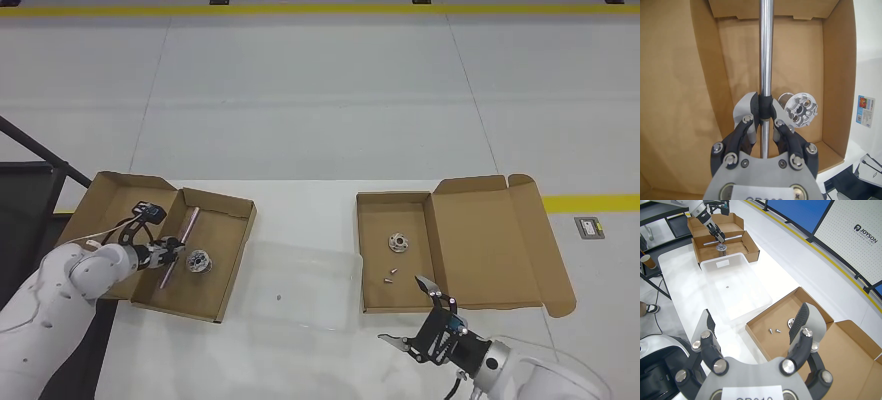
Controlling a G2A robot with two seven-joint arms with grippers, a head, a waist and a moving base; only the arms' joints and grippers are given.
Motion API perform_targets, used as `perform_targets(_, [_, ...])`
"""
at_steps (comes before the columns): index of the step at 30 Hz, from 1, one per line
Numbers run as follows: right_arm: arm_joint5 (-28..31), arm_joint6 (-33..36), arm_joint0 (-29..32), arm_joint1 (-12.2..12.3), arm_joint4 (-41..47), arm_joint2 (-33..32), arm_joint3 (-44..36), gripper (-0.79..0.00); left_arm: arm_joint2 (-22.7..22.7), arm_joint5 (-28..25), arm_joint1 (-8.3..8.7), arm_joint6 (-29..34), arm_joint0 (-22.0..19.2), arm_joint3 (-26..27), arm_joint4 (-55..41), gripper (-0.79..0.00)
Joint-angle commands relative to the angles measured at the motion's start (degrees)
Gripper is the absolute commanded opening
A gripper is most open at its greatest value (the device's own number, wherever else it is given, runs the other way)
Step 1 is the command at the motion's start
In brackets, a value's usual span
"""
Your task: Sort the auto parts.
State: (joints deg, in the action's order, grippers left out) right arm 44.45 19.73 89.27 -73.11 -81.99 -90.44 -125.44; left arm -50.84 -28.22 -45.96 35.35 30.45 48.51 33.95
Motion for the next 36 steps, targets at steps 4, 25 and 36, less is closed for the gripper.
perform_targets(4, [0.0,0.0,0.0,0.0,0.0,0.0,0.0,0.000,0.5,-0.6,-0.80,-0.1,-1.1,-1.8,0.3,-0.474])
perform_targets(25, [0.0,0.0,0.0,0.0,0.0,0.0,0.0,0.000,-14.4,-12.0,4.96,-8.4,9.7,14.4,0.6,-0.222])
perform_targets(36, [0.0,0.0,0.0,0.0,0.0,0.0,0.0,0.000,-31.6,-10.8,9.17,-19.0,30.7,35.9,0.8,0.000])
